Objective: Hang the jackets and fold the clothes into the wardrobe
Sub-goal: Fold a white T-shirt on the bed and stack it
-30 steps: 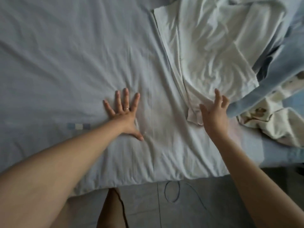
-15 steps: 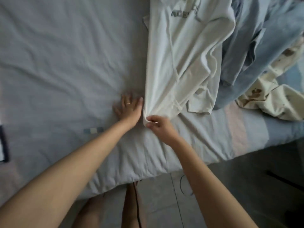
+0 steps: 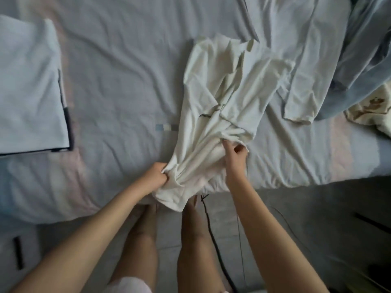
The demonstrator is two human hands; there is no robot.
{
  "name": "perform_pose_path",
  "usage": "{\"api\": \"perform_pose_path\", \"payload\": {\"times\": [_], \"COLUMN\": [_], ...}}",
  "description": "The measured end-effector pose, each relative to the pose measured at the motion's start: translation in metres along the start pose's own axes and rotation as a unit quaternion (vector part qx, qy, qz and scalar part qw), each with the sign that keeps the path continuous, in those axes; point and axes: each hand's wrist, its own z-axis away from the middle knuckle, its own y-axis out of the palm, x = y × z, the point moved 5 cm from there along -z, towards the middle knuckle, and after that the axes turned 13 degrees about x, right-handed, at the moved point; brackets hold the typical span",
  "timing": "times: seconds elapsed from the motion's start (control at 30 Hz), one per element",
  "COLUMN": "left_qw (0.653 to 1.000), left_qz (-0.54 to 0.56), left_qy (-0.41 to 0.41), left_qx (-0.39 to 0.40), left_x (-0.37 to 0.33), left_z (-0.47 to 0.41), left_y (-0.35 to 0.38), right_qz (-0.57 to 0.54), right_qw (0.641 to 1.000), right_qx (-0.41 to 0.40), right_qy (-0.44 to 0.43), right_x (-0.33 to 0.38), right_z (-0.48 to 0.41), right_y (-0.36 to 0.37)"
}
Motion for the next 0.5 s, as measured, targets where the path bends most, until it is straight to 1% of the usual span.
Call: {"api": "perform_pose_path", "payload": {"times": [0.07,0.1,0.17,0.23,0.3,0.33,0.37,0.4,0.43,0.47,0.5], "left_qw": [0.998,0.996,0.989,0.983,0.974,0.978,0.983,0.988,0.982,0.968,0.945], "left_qz": [-0.03,-0.045,-0.093,-0.139,-0.187,-0.185,-0.173,-0.151,-0.146,-0.167,-0.212], "left_qy": [-0.013,-0.022,-0.045,-0.044,-0.054,-0.053,-0.044,-0.017,0.02,0.052,0.083], "left_qx": [0.051,0.08,0.109,0.114,0.116,0.084,0.045,-0.034,-0.115,-0.181,-0.235], "left_x": [0.014,0.015,0.016,0.006,-0.004,-0.015,-0.024,-0.037,-0.05,-0.065,-0.082], "left_z": [0.018,0.024,0.039,0.058,0.074,0.09,0.104,0.119,0.134,0.155,0.182], "left_y": [-0.001,0.0,-0.003,-0.012,-0.021,-0.03,-0.037,-0.049,-0.061,-0.071,-0.081], "right_qz": [-0.092,-0.127,-0.156,-0.104,0.008,0.097,0.182,0.25,0.302,0.341,0.376], "right_qw": [0.994,0.989,0.98,0.977,0.968,0.956,0.934,0.903,0.871,0.838,0.804], "right_qx": [-0.01,0.001,0.076,0.164,0.249,0.276,0.303,0.338,0.371,0.402,0.427], "right_qy": [0.049,0.073,0.1,0.084,0.027,-0.017,-0.055,-0.09,-0.115,-0.14,-0.171], "right_x": [-0.001,-0.004,-0.006,0.004,0.032,0.055,0.072,0.091,0.109,0.128,0.154], "right_z": [-0.002,-0.005,-0.004,0.011,0.04,0.061,0.083,0.106,0.127,0.155,0.187], "right_y": [0.013,0.018,0.037,0.058,0.082,0.095,0.103,0.113,0.118,0.122,0.124]}}
